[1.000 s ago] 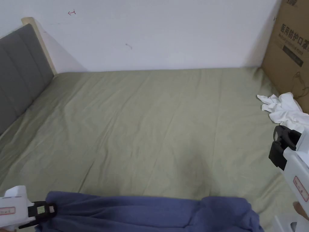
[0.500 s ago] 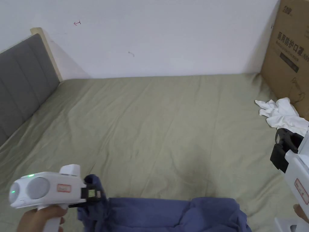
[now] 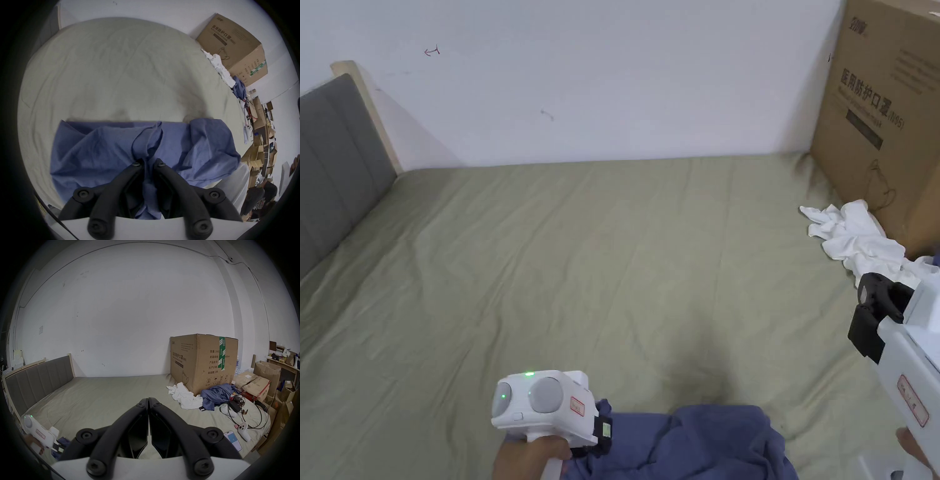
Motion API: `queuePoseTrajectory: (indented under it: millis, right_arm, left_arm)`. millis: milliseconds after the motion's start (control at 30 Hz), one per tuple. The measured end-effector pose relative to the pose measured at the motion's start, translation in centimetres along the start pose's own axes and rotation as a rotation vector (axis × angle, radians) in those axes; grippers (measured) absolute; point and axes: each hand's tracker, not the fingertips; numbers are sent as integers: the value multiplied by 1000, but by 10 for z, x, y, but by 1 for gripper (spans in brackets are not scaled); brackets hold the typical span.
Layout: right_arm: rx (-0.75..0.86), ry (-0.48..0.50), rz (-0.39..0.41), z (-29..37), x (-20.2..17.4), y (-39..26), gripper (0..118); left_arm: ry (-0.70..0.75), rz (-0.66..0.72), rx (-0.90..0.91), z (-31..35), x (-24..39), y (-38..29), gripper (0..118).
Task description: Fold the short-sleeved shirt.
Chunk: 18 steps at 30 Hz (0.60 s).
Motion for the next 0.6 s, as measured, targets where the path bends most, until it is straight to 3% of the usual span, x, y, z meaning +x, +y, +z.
queuePoseTrajectory:
  millis: [67,100,133,200,400,600]
  right_arm:
    - [-4,2,2,-1,2,-2,0]
    - [-7,4,3,-2,3,-2,0]
    - [-8,4,3,-2,3,-3,0]
    - [-9,1,4,-3,4,-4,0]
    - [-1,3,-3,0,-1,3,0]
    - [6,13,3,-3,-2,5,0]
  left_arm:
    - [0,17,-1,-8,1,-2,27]
    - [-12,29,9,-7,3,-4,41]
    - [-18,28,14,-4,5,-5,64]
    - [-36,19,55,7,10,-8,85]
    - [-80,-32,271,73,4,-7,88]
    - [76,-107,491,118,-23,-16,87]
